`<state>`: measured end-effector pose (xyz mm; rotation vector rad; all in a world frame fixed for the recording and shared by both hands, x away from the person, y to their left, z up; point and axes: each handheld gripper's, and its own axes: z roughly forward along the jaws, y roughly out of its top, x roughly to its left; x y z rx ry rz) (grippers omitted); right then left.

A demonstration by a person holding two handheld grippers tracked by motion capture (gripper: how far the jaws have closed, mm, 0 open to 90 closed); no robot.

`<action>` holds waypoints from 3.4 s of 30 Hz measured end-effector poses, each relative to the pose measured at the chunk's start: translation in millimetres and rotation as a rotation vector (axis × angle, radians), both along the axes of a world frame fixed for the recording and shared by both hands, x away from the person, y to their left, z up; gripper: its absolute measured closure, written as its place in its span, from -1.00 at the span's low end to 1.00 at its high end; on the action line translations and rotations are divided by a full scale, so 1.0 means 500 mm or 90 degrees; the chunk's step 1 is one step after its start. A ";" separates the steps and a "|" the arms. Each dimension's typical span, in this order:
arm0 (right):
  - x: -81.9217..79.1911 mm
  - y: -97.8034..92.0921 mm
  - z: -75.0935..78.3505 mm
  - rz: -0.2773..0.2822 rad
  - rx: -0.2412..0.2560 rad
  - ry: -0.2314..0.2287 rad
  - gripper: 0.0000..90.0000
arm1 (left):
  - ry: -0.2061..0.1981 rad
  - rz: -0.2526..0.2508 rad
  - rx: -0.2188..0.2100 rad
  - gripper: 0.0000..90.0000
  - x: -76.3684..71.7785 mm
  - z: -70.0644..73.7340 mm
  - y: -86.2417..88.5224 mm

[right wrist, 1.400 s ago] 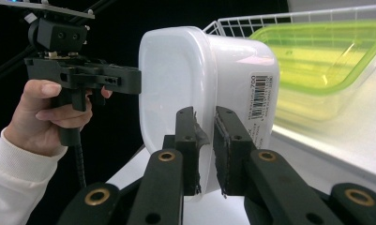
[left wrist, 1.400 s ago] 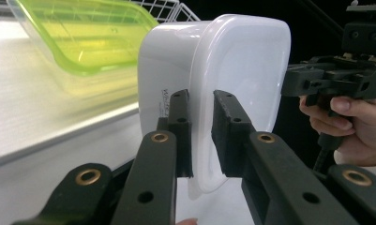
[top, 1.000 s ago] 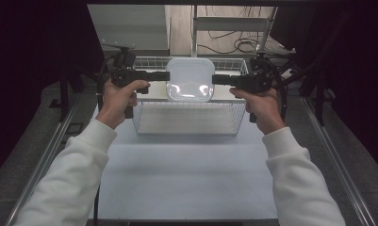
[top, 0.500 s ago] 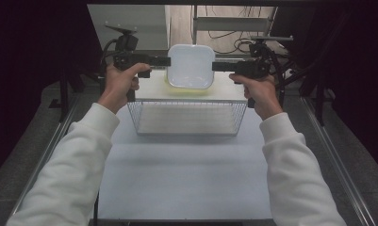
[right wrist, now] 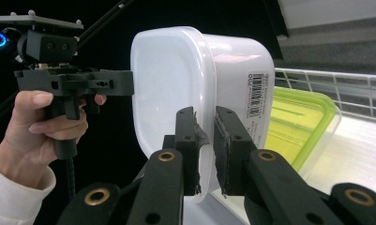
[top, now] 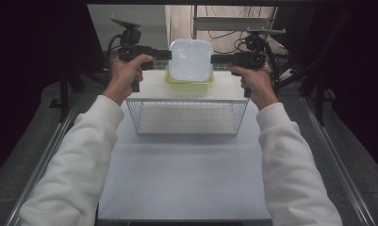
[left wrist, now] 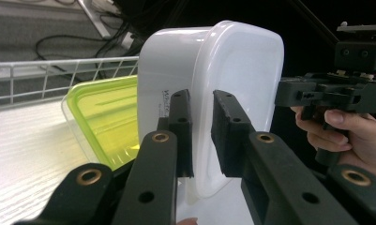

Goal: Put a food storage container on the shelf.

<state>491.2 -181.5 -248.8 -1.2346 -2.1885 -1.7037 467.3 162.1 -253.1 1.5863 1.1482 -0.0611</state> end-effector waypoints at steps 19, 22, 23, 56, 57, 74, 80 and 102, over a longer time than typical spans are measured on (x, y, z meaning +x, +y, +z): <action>0.078 0.005 -0.018 -0.044 0.037 0.106 0.70 | 0.106 0.000 -0.093 0.74 0.074 -0.033 0.021; 0.091 0.005 -0.025 -0.055 0.056 0.122 0.69 | 0.120 0.005 -0.112 0.73 0.086 -0.040 0.024; 0.095 0.005 -0.027 -0.058 0.060 0.126 0.69 | 0.125 0.008 -0.119 0.72 0.090 -0.043 0.024; 0.040 0.004 0.007 -0.081 -0.007 -0.008 -0.13 | -0.010 0.045 -0.038 -0.06 0.034 -0.033 0.073; 0.033 0.003 0.007 -0.075 -0.016 -0.014 -0.16 | -0.017 0.045 -0.030 -0.07 0.023 -0.038 0.078; -0.126 -0.071 -0.071 -0.028 -0.087 -0.118 -0.34 | -0.090 -0.004 0.052 -0.26 -0.146 -0.124 0.095; -0.181 -0.107 -0.131 -0.031 -0.093 -0.125 -0.36 | -0.103 -0.007 0.095 -0.31 -0.214 -0.173 0.079; -0.334 -0.201 -0.359 -0.036 -0.184 -0.074 -0.47 | -0.026 -0.017 0.198 -0.37 -0.352 -0.396 0.036</action>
